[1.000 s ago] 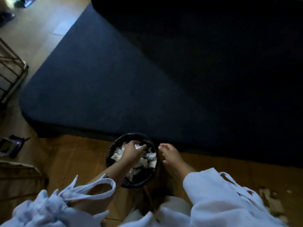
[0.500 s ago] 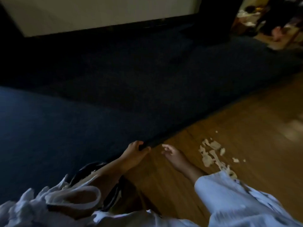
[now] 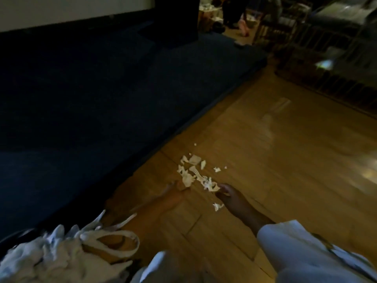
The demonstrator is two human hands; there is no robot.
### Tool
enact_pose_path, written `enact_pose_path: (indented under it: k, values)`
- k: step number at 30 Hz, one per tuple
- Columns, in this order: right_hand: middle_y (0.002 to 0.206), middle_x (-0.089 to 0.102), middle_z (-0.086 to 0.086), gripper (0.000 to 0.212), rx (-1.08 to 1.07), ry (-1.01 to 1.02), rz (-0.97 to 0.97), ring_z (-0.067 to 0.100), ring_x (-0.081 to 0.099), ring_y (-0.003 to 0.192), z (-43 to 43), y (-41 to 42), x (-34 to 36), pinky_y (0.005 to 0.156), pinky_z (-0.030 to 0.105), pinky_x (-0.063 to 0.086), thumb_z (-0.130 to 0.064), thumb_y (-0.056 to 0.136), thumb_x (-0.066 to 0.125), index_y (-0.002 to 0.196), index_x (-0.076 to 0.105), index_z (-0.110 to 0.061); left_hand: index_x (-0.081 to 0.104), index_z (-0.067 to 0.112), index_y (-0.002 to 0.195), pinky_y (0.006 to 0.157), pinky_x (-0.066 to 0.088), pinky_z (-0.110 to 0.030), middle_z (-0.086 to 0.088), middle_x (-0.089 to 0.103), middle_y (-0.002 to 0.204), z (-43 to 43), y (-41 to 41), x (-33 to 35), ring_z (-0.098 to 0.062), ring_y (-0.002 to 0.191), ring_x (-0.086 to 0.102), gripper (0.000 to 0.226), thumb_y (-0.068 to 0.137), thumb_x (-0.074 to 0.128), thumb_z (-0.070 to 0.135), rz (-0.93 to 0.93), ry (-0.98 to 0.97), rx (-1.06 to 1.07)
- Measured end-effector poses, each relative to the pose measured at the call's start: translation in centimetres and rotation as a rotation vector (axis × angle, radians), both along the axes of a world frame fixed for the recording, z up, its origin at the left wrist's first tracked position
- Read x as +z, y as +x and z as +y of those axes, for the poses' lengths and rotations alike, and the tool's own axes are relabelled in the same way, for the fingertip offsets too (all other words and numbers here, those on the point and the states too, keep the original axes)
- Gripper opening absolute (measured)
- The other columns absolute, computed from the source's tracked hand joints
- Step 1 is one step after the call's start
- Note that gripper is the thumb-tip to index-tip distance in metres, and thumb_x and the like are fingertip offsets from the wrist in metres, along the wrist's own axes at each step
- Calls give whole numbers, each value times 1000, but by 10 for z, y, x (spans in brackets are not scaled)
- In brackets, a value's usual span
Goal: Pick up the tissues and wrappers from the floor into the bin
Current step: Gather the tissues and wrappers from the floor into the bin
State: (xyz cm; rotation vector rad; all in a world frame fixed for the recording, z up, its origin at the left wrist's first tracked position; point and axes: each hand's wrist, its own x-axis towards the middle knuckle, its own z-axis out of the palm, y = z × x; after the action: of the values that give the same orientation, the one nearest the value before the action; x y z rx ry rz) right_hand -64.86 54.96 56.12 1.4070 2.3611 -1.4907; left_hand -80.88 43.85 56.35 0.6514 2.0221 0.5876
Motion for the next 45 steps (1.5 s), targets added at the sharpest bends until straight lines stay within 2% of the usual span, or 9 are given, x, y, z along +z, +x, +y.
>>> enact_pose_path:
  k: [8, 22, 29, 35, 36, 38, 40, 43, 45]
  values:
    - [137, 50, 10, 41, -67, 3, -47, 22, 47, 124, 90, 19, -16, 84, 18, 30, -25, 95, 48, 134, 44, -11, 15, 12, 148, 113, 23, -37, -11, 16, 156, 81, 24, -12, -29, 141, 23, 64, 97, 37, 43, 0, -135, -169]
    - [136, 49, 9, 40, 20, -66, -16, 22, 49, 121, 288, -73, -9, 86, 25, 38, -27, 95, 48, 133, 43, -16, 24, 17, 145, 105, 34, -33, -10, 25, 152, 258, -45, -17, -28, 137, 31, 59, 94, 45, 40, -63, -109, 85]
    - [138, 46, 10, 43, 361, -86, -59, 23, 46, 124, 410, -145, -31, 90, 28, 39, -27, 95, 49, 135, 41, -17, 31, 13, 141, 101, 43, -36, -12, 36, 143, 346, -82, -29, -29, 128, 42, 57, 93, 48, 39, -4, -84, 283]
    - [138, 45, 9, 43, 774, -52, -91, 22, 45, 125, 496, -195, -40, 92, 26, 38, -25, 95, 48, 136, 40, -16, 26, 11, 144, 98, 45, -34, -15, 29, 149, 415, -56, -35, -28, 129, 41, 61, 93, 49, 35, -49, -22, 754]
    - [138, 45, 9, 43, 835, -57, -93, 21, 44, 126, 505, -196, -42, 91, 25, 38, -24, 95, 48, 136, 40, -16, 27, 10, 143, 97, 45, -30, -14, 30, 148, 421, -45, -36, -26, 126, 44, 59, 94, 48, 35, -64, -10, 816]
    - [138, 45, 10, 42, 918, -74, -93, 22, 45, 125, 520, -195, -46, 90, 25, 38, -23, 95, 48, 136, 41, -14, 42, 12, 129, 69, 48, -8, -9, 47, 129, 432, -20, -40, -11, 97, 53, 39, 95, 47, 30, -125, 37, 936]
    - [136, 47, 11, 41, 975, -85, -87, 22, 46, 124, 527, -189, -49, 89, 25, 38, -22, 95, 48, 135, 42, -14, 44, 12, 126, 50, 41, -2, -2, 51, 115, 436, 4, -40, -5, 83, 49, 33, 96, 47, 26, -164, 42, 1023]
    - [136, 47, 11, 41, 1021, -126, -91, 20, 46, 122, 528, -173, -56, 88, 25, 38, -22, 96, 48, 135, 41, -13, 29, 9, 141, 78, 39, -14, -10, 37, 144, 429, 40, -46, -20, 122, 46, 59, 93, 49, 36, -123, -21, 1078]
    - [137, 46, 11, 41, 1042, -159, -107, 20, 46, 122, 524, -160, -64, 87, 26, 39, -22, 96, 47, 135, 40, -14, 26, 11, 144, 88, 41, -24, -11, 30, 149, 423, 58, -52, -23, 130, 41, 64, 92, 48, 42, -114, -47, 1098]
